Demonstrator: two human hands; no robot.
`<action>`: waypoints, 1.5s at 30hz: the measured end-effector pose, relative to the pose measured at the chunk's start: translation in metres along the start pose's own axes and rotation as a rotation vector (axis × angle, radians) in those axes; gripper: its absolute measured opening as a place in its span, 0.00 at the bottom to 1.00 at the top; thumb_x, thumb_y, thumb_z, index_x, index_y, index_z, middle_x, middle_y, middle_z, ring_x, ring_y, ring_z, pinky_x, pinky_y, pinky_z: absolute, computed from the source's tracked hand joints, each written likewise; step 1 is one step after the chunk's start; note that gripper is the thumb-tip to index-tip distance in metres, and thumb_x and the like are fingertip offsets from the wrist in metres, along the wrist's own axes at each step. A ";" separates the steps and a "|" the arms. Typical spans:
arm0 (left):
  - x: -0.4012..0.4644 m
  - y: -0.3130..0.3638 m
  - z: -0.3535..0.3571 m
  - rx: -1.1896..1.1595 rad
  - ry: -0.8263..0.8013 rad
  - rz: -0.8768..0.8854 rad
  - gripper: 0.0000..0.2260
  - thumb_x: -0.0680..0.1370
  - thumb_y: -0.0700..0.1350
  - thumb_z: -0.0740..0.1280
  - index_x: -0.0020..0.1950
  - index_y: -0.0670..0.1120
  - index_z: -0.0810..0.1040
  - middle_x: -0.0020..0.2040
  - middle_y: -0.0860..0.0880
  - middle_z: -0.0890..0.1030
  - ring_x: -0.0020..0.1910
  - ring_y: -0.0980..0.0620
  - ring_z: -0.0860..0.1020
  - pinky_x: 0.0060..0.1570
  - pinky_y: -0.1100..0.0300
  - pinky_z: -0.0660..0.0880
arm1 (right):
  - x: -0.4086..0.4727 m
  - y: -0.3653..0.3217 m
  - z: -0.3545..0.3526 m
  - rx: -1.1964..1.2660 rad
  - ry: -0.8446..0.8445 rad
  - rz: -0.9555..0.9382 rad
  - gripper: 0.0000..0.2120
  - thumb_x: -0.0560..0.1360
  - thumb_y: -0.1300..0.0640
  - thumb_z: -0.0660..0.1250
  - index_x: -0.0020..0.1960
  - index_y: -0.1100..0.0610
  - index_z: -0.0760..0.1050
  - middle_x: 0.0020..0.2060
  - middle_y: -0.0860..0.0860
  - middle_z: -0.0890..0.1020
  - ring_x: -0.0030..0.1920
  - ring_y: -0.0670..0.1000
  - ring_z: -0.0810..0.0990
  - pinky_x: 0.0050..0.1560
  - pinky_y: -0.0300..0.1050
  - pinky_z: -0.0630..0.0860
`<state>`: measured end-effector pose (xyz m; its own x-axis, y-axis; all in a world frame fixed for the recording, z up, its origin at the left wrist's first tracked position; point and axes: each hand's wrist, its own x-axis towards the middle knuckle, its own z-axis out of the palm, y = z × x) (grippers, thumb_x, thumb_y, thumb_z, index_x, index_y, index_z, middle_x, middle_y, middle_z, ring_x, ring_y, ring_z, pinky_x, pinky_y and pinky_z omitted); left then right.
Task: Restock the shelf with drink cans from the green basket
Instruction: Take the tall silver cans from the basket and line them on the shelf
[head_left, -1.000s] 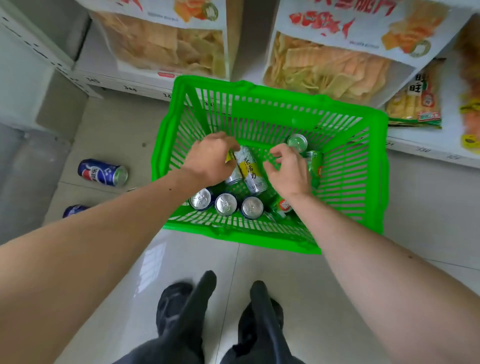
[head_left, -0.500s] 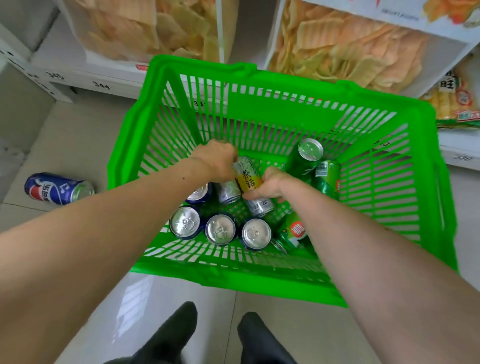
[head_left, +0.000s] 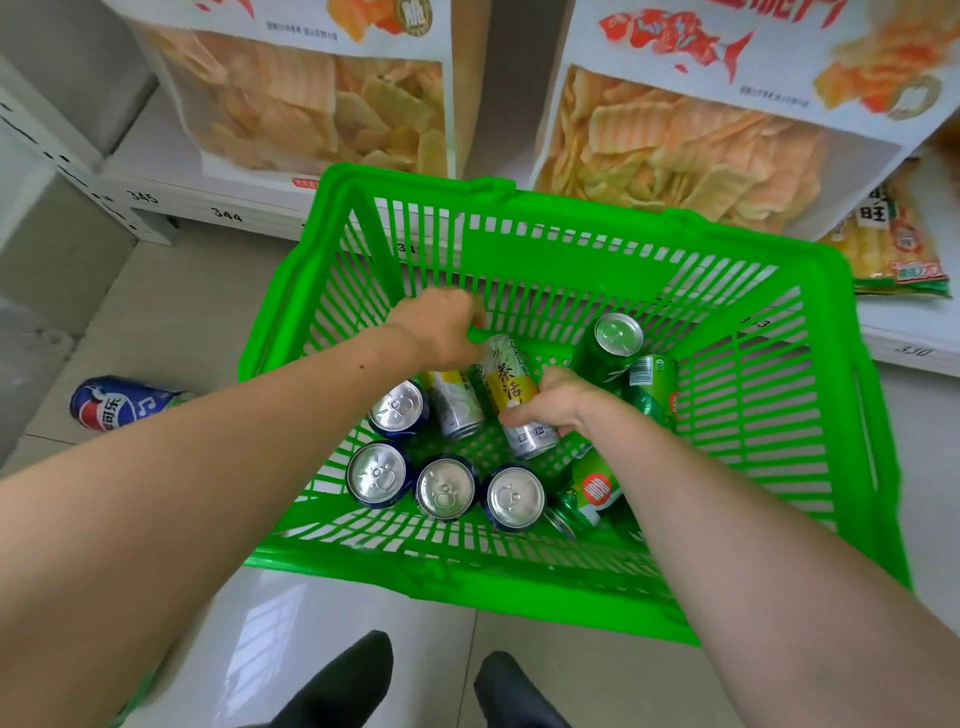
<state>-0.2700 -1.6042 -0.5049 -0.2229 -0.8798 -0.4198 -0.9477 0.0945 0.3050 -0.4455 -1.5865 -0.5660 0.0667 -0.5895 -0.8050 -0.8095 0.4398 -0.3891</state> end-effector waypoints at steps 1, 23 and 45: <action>-0.002 0.001 -0.004 -0.016 -0.010 -0.001 0.19 0.75 0.51 0.69 0.64 0.48 0.74 0.62 0.45 0.77 0.60 0.45 0.76 0.60 0.48 0.74 | -0.004 0.000 -0.002 0.036 0.002 -0.005 0.29 0.68 0.52 0.79 0.64 0.59 0.71 0.58 0.56 0.79 0.55 0.55 0.80 0.58 0.53 0.79; -0.241 0.129 -0.354 -0.253 -0.101 0.003 0.33 0.71 0.47 0.73 0.72 0.44 0.64 0.68 0.45 0.73 0.66 0.47 0.72 0.64 0.57 0.70 | -0.401 -0.146 -0.158 0.428 0.313 -0.272 0.28 0.51 0.41 0.77 0.47 0.49 0.74 0.46 0.49 0.86 0.46 0.52 0.85 0.53 0.59 0.81; -0.350 0.195 -0.686 -0.296 0.333 0.144 0.21 0.71 0.45 0.73 0.62 0.46 0.75 0.57 0.50 0.79 0.53 0.52 0.78 0.50 0.64 0.71 | -0.641 -0.340 -0.345 0.443 0.744 -0.682 0.23 0.60 0.53 0.80 0.52 0.49 0.76 0.44 0.45 0.85 0.46 0.46 0.84 0.54 0.52 0.80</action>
<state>-0.2204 -1.5971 0.2878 -0.2161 -0.9736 -0.0730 -0.7954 0.1322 0.5915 -0.4141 -1.5925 0.2368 -0.0679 -0.9963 0.0527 -0.4456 -0.0170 -0.8951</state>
